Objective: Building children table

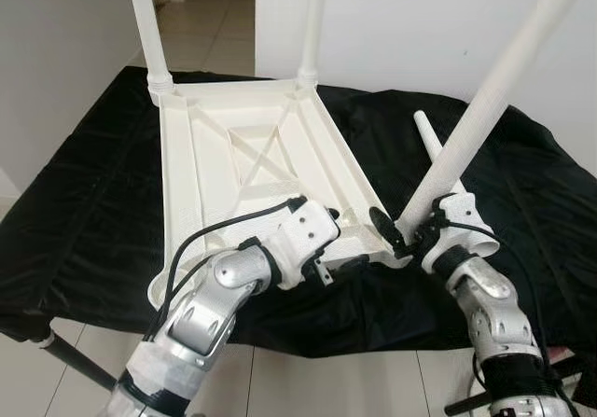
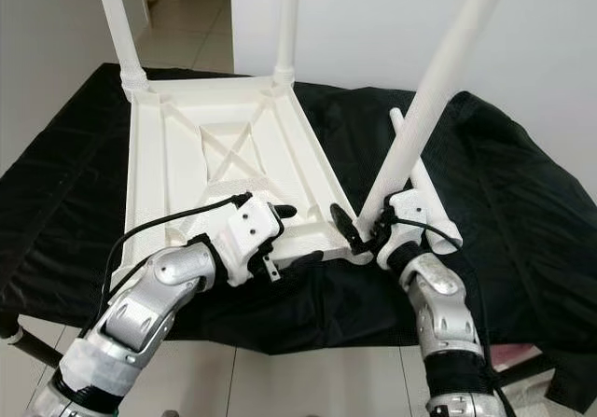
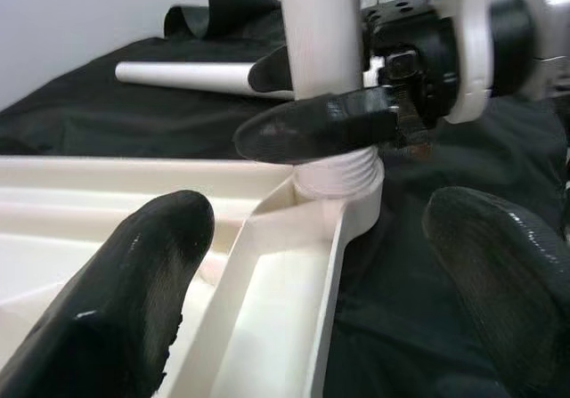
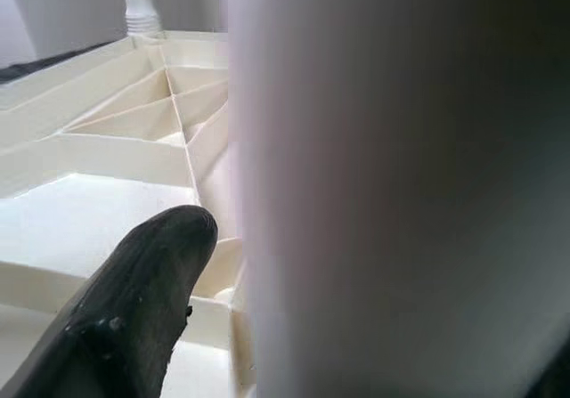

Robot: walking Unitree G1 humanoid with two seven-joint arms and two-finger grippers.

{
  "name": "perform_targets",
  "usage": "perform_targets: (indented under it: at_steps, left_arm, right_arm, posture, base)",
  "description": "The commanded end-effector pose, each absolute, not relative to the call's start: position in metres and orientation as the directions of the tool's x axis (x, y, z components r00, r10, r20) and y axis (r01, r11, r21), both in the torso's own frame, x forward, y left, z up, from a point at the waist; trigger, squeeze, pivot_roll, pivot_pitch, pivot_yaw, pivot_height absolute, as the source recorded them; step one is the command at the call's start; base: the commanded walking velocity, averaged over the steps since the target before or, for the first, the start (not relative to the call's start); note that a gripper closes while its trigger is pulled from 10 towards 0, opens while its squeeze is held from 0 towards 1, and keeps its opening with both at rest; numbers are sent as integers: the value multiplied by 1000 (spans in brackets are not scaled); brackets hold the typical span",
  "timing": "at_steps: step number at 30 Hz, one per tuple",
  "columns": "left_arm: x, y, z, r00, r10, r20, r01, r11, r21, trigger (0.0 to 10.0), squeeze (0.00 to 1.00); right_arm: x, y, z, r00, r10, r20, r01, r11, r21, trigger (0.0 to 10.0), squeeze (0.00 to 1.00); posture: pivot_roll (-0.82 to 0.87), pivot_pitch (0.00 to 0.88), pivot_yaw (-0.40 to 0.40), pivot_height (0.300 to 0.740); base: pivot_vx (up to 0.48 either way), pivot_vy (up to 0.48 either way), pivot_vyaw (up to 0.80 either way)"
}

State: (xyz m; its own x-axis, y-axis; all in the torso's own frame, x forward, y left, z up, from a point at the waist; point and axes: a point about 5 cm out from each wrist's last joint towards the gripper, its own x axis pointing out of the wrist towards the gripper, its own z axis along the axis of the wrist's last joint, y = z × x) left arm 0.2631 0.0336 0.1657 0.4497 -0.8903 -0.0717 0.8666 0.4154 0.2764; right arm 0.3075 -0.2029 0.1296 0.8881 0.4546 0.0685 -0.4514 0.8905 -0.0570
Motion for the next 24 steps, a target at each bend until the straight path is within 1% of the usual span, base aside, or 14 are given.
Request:
perform_targets:
  at_steps: [1,3,4,5,6,7,11,19,20,21,22,24]
  left_arm:
    - [268,32,166,511,-858,-56,830,476,292,10000,0]
    - [267,31,165,511,-858,-57,831,475,290,10000,0]
    - [267,30,165,506,-861,-57,835,472,284,10000,0]
    - [266,27,165,494,-868,-56,844,463,273,10000,0]
    - [266,27,165,494,-868,-56,844,463,273,10000,0]
    - [265,26,165,488,-871,-58,848,457,269,10000,0]
    - [264,23,165,477,-877,-53,852,447,273,10000,0]
    - [266,22,167,487,-872,-39,844,459,278,10000,0]
    - [266,22,167,488,-872,-38,843,460,280,10000,0]
    - [266,22,167,488,-872,-38,843,460,280,10000,0]
    - [266,22,167,489,-872,-37,842,461,280,10000,0]
    - [266,22,167,488,-872,-35,842,460,280,10000,0]
  right_arm:
    - [311,-208,128,882,467,63,-463,884,-72,7765,0]
    - [313,-208,128,881,468,63,-464,883,-70,7765,0]
    - [315,-209,128,879,473,62,-468,880,-76,3922,0]
    - [317,-208,129,873,485,60,-479,873,-85,745,0]
    - [317,-208,129,873,485,60,-479,873,-85,745,0]
    - [318,-208,129,872,487,59,-481,872,-85,0,0]
    - [319,-211,125,854,518,51,-514,854,-80,0,0]
    - [319,-213,119,842,538,30,-535,842,-66,0,0]
    - [319,-214,117,847,532,23,-530,846,-66,6314,0]
    - [319,-214,117,847,532,23,-530,846,-66,6314,0]
    - [319,-214,116,854,520,26,-519,853,-52,10000,0]
    - [320,-214,116,868,494,43,-494,869,-24,10000,0]
  posture:
    - [-8,0,-58,740]
    - [-8,0,-58,740]
    - [-12,0,-55,740]
    - [-12,0,-55,740]
    - [-12,0,-55,740]
    - [-11,0,-57,740]
    - [-14,0,-60,740]
    - [-14,0,-66,740]
    - [-14,0,-66,740]
    - [-14,0,-66,740]
    - [-13,0,-64,740]
    - [-13,0,-61,740]
  base:
    - [0,0,0]
    - [0,0,0]
    - [0,0,0]
    - [0,0,0]
    - [0,0,0]
    - [0,0,0]
    - [0,0,0]
    - [0,0,0]
    - [0,0,0]
    - [0,0,0]
    - [0,0,0]
    - [0,0,0]
